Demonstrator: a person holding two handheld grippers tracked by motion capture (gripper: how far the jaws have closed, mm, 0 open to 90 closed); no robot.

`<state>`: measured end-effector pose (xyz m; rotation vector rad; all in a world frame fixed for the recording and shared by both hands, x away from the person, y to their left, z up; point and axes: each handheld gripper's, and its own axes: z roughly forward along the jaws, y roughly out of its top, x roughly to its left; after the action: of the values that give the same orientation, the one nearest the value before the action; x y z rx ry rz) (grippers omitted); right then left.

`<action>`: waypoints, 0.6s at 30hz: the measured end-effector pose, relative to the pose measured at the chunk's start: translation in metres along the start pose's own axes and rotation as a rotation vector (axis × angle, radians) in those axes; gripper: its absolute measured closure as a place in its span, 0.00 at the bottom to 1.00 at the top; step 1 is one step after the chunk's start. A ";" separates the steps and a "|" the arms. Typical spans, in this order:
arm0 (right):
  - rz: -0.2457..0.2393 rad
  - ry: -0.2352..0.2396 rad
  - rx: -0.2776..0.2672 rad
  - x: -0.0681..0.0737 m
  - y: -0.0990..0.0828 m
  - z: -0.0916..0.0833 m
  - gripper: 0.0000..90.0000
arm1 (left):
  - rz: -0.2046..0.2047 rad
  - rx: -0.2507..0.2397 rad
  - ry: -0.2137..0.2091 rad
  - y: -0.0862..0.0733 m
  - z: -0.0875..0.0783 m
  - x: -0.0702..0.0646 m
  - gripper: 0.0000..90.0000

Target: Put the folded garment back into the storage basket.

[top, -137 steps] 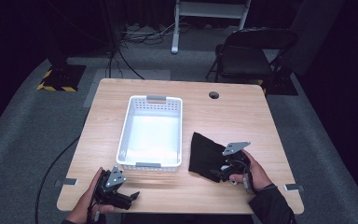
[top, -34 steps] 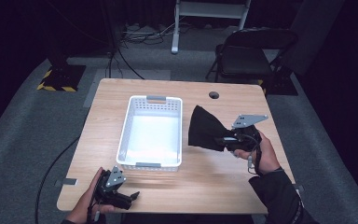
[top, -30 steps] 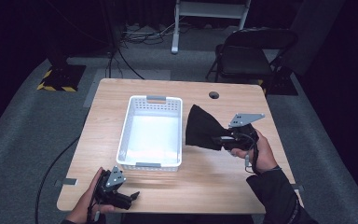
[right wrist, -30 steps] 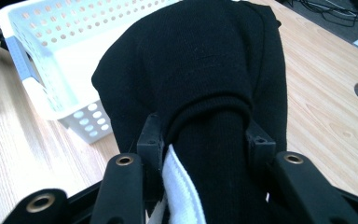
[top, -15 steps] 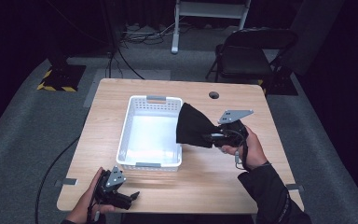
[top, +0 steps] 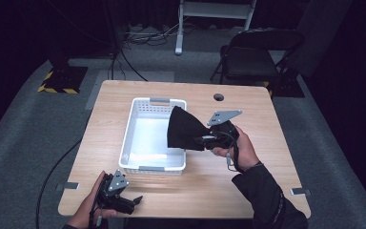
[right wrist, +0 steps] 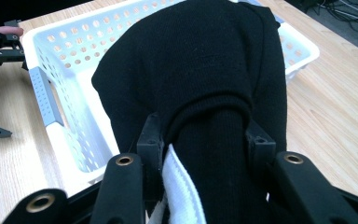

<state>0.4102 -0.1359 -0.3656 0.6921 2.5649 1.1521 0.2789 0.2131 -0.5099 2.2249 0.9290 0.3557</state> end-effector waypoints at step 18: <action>-0.032 0.057 0.046 0.023 0.021 0.046 0.68 | -0.002 -0.001 -0.001 0.000 0.000 0.000 0.00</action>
<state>0.4161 -0.0829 -0.3801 0.6351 2.6472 1.1223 0.2788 0.2130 -0.5099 2.2232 0.9302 0.3543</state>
